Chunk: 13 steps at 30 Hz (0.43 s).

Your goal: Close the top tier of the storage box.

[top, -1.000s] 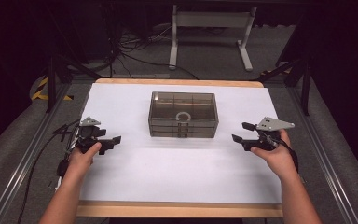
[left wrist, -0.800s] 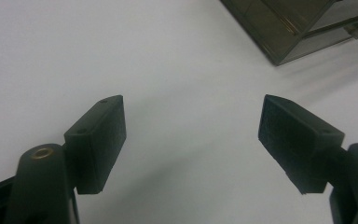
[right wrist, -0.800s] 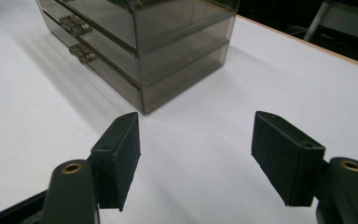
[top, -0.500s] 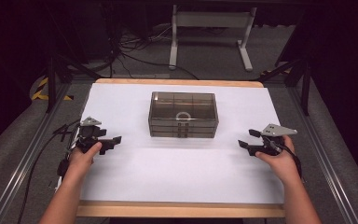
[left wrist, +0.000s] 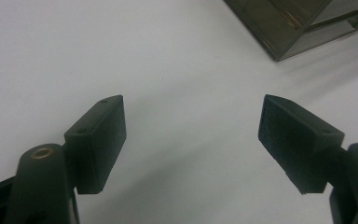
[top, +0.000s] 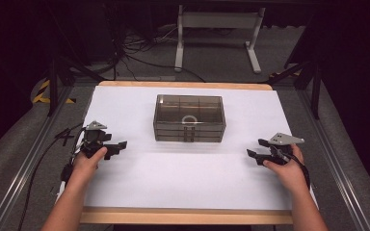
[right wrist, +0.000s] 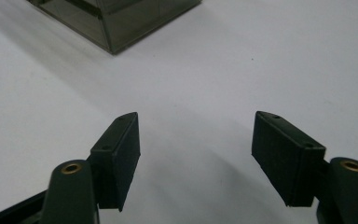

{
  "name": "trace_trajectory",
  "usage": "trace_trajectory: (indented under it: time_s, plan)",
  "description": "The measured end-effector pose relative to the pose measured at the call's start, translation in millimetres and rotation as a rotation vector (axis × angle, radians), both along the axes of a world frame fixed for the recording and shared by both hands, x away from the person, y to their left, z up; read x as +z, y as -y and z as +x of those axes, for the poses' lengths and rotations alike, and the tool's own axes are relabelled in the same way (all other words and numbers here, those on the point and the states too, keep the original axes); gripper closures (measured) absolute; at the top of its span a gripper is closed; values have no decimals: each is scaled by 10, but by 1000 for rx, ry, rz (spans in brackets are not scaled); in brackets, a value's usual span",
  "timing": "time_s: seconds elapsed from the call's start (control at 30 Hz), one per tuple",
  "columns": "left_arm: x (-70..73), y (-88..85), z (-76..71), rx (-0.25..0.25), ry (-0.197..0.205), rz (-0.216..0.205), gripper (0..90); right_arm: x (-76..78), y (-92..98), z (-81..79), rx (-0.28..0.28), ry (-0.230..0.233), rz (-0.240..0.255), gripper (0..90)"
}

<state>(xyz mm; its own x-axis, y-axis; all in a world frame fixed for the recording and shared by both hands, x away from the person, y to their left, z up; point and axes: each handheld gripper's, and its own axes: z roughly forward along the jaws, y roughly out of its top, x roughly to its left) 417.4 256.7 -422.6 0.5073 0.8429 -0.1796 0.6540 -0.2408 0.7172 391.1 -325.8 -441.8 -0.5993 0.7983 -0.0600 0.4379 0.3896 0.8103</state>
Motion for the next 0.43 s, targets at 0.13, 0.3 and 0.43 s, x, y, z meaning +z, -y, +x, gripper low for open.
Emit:
trace_trajectory:
  time_s: [0.13,0.3,0.43]
  plan:
    - [-3,-3,4,-1,0,4,242,-6,-23,0,-9,-11,-24,336]
    - [-2,-7,3,0,-4,3,241,-27,-56,14,-18,-59,-66,333]
    - [1,-16,4,2,1,-1,242,-28,-69,22,-28,-69,-71,327]
